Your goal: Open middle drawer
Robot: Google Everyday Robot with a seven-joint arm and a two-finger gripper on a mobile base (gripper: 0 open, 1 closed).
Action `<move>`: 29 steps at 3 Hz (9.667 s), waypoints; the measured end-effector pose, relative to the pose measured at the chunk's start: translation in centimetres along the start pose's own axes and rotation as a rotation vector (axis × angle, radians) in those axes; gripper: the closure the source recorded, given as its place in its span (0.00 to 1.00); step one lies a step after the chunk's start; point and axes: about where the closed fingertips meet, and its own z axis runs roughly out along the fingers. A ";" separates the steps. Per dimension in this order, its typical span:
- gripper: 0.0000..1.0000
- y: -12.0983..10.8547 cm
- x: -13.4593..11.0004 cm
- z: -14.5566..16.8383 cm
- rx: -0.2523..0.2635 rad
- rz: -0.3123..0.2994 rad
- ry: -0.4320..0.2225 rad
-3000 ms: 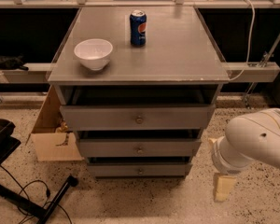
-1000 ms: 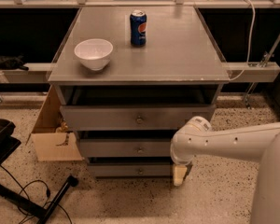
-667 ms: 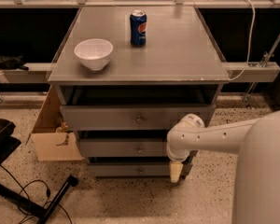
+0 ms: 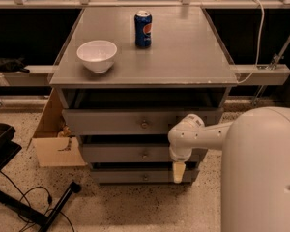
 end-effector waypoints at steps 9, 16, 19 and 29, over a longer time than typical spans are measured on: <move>1.00 1.4 0.5 -1.8 -0.037 0.056 -0.045; 0.00 5.3 0.2 -5.8 -0.050 -0.120 -0.075; 0.19 4.4 -1.2 2.9 -0.136 -0.035 -0.117; 1.00 12.8 1.8 -1.1 -0.328 -0.052 -0.119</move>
Offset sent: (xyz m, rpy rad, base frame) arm 0.0352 0.0199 -0.0263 0.0315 0.0036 -0.0093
